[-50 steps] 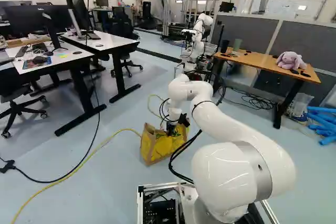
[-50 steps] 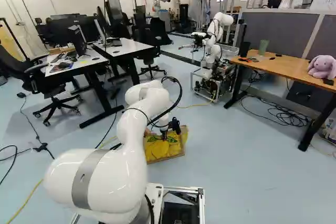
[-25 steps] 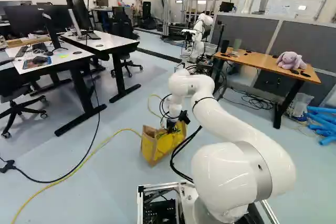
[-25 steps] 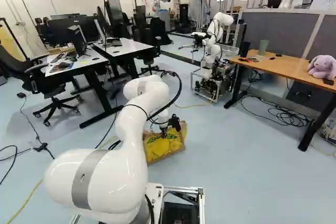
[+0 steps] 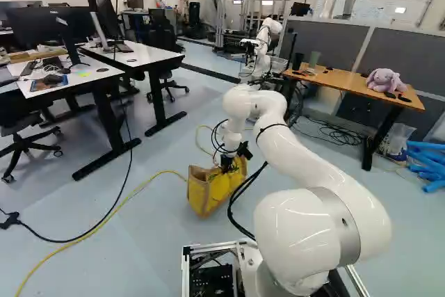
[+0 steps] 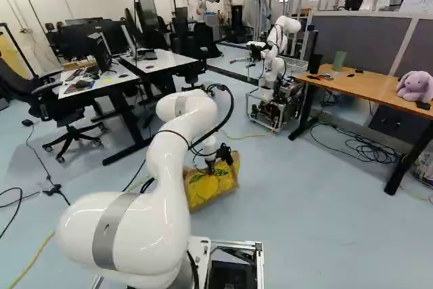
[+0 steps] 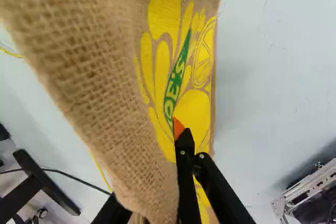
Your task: Pick up the bag on the ground and place it on the table
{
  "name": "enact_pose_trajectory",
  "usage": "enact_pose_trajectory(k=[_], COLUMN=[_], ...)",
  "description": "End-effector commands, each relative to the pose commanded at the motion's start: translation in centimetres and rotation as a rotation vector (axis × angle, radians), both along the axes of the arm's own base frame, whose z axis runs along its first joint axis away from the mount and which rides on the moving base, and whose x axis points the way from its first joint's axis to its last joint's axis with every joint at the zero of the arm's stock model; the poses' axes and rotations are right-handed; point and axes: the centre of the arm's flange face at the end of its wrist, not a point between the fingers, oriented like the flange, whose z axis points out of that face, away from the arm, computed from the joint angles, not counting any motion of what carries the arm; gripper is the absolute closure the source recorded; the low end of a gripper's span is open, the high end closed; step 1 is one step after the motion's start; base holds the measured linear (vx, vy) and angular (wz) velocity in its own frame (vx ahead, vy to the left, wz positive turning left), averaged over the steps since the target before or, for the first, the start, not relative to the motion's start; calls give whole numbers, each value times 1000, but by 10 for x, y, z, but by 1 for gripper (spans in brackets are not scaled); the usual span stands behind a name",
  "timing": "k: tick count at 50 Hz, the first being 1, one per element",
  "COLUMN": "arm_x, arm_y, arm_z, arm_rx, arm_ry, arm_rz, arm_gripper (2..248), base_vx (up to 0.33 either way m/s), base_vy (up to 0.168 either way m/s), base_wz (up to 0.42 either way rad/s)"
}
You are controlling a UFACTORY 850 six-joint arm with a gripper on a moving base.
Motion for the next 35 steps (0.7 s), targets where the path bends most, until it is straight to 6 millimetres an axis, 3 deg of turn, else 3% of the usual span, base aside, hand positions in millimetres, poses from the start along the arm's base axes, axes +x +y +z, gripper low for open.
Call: enact_pose_trajectory(k=[35], arm_x=[-3], arm_y=[0], arm_z=[53], arm_rx=[-22], arm_ry=[-12], arm_rz=[135], arm_gripper=[229], base_vx=[0], base_vy=[0], base_wz=[0])
